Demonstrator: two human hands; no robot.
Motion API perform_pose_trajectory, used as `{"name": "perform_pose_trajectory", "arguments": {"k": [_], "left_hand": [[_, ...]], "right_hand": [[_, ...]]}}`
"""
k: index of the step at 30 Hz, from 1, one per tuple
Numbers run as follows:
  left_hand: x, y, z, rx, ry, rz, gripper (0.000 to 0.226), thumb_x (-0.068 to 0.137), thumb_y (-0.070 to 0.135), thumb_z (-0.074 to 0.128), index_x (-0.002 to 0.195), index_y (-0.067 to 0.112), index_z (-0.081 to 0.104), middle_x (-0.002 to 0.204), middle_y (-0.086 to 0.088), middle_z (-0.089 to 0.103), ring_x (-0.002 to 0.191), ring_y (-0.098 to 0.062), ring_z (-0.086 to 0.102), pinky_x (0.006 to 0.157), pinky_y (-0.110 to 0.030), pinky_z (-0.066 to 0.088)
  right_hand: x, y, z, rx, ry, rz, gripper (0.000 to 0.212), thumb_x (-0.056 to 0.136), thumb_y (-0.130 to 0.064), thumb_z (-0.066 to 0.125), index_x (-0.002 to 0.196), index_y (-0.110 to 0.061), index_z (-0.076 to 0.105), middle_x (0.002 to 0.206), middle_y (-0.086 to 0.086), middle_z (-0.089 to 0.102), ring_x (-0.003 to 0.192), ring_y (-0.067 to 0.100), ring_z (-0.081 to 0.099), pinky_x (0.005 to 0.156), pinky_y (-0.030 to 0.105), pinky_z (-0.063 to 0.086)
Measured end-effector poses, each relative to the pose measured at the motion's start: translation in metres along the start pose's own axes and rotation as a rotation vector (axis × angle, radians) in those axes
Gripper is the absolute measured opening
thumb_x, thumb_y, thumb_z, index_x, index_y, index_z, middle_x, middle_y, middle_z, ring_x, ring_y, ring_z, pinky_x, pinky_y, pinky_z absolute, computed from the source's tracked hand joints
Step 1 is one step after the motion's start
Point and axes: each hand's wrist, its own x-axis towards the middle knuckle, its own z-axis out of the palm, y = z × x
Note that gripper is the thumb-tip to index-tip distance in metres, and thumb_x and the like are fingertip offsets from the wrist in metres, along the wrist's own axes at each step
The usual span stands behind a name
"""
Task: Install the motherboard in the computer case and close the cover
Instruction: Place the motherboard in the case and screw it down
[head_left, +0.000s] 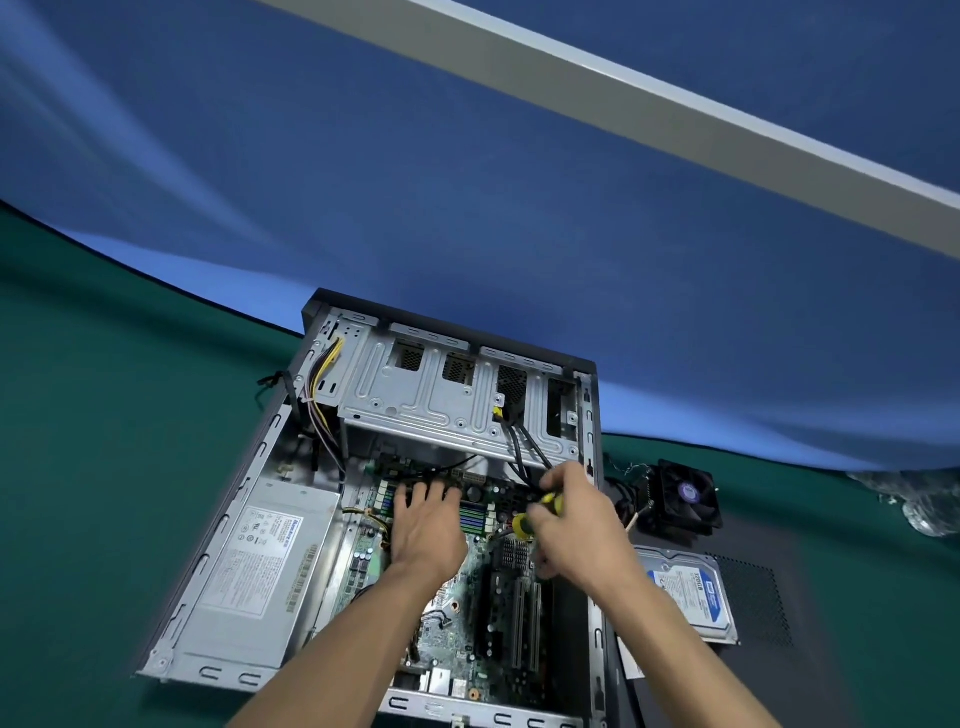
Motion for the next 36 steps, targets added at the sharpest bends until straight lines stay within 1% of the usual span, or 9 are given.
{"name": "perform_pose_trajectory", "arguments": {"k": [4, 8, 12, 16, 19, 25, 28, 31, 36], "left_hand": [[0.0, -0.001, 0.0, -0.007, -0.001, 0.003, 0.053, 0.086, 0.021, 0.054, 0.137, 0.02, 0.041, 0.14, -0.002, 0.042, 0.131, -0.021, 0.033, 0.115, -0.044, 0.011], [0.0, -0.001, -0.001, -0.007, 0.002, -0.002, 0.052, 0.086, 0.02, 0.053, 0.137, 0.02, 0.041, 0.139, -0.002, 0.043, 0.13, -0.021, 0.034, 0.115, -0.043, 0.011], [0.0, 0.0, -0.001, -0.007, 0.003, -0.006, 0.051, 0.087, 0.024, 0.054, 0.136, 0.02, 0.042, 0.138, -0.002, 0.044, 0.13, -0.021, 0.034, 0.115, -0.043, 0.012], [0.0, 0.0, -0.001, -0.011, -0.001, -0.006, 0.052, 0.087, 0.025, 0.055, 0.137, 0.02, 0.042, 0.138, -0.001, 0.043, 0.13, -0.021, 0.034, 0.115, -0.043, 0.012], [0.001, 0.0, 0.0, -0.01, -0.001, -0.005, 0.052, 0.087, 0.024, 0.054, 0.137, 0.02, 0.042, 0.138, -0.001, 0.044, 0.13, -0.021, 0.034, 0.115, -0.043, 0.011], [0.001, 0.0, -0.001, -0.012, 0.0, -0.009, 0.053, 0.086, 0.023, 0.055, 0.137, 0.02, 0.042, 0.139, -0.001, 0.044, 0.13, -0.021, 0.034, 0.115, -0.043, 0.011], [0.001, 0.0, 0.0, -0.013, -0.003, -0.011, 0.054, 0.086, 0.024, 0.055, 0.138, 0.02, 0.041, 0.139, -0.002, 0.043, 0.13, -0.021, 0.034, 0.115, -0.044, 0.011], [0.001, 0.0, -0.001, -0.007, 0.0, -0.008, 0.053, 0.086, 0.023, 0.054, 0.137, 0.02, 0.042, 0.14, -0.002, 0.043, 0.131, -0.021, 0.034, 0.115, -0.044, 0.011], [0.001, 0.0, 0.0, -0.018, 0.003, -0.009, 0.053, 0.086, 0.021, 0.053, 0.138, 0.02, 0.041, 0.14, -0.002, 0.043, 0.131, -0.021, 0.033, 0.115, -0.043, 0.01]], "right_hand": [[0.005, 0.004, -0.006, -0.313, 0.132, -0.013, 0.026, 0.1, -0.036, 0.037, 0.101, -0.014, 0.05, 0.084, 0.005, 0.067, 0.073, 0.027, 0.065, 0.064, 0.031, 0.044], [0.005, 0.003, -0.013, -0.19, -0.043, 0.044, 0.019, 0.096, -0.031, 0.051, 0.108, -0.019, 0.043, 0.093, 0.002, 0.06, 0.072, 0.02, 0.062, 0.065, 0.032, 0.05], [0.003, 0.007, -0.008, -0.338, 0.068, 0.042, 0.032, 0.099, -0.043, 0.04, 0.104, -0.013, 0.049, 0.095, 0.009, 0.067, 0.081, 0.028, 0.064, 0.064, 0.032, 0.043], [0.001, -0.001, -0.007, -0.202, -0.042, 0.048, 0.022, 0.096, -0.032, 0.051, 0.109, -0.019, 0.04, 0.095, 0.004, 0.062, 0.073, 0.021, 0.062, 0.065, 0.034, 0.05], [0.004, 0.001, -0.007, -0.361, 0.116, 0.074, 0.034, 0.1, -0.039, 0.037, 0.111, -0.009, 0.049, 0.101, 0.013, 0.067, 0.086, 0.031, 0.063, 0.066, 0.032, 0.042], [0.006, 0.0, -0.019, -0.289, -0.054, 0.081, 0.027, 0.097, -0.036, 0.05, 0.111, -0.015, 0.04, 0.098, 0.006, 0.062, 0.075, 0.023, 0.057, 0.069, 0.036, 0.049], [0.007, 0.002, -0.019, -0.357, -0.03, 0.121, 0.042, 0.098, -0.047, 0.041, 0.115, -0.009, 0.044, 0.105, 0.01, 0.062, 0.086, 0.027, 0.056, 0.07, 0.034, 0.044], [0.008, 0.001, -0.023, -0.222, -0.15, 0.135, 0.039, 0.092, -0.038, 0.059, 0.111, -0.015, 0.034, 0.107, 0.009, 0.055, 0.09, 0.029, 0.062, 0.078, 0.042, 0.053], [0.006, 0.009, -0.017, -0.286, 0.031, 0.145, 0.035, 0.098, -0.041, 0.044, 0.114, -0.01, 0.044, 0.106, 0.013, 0.064, 0.092, 0.032, 0.062, 0.07, 0.033, 0.045]]}}
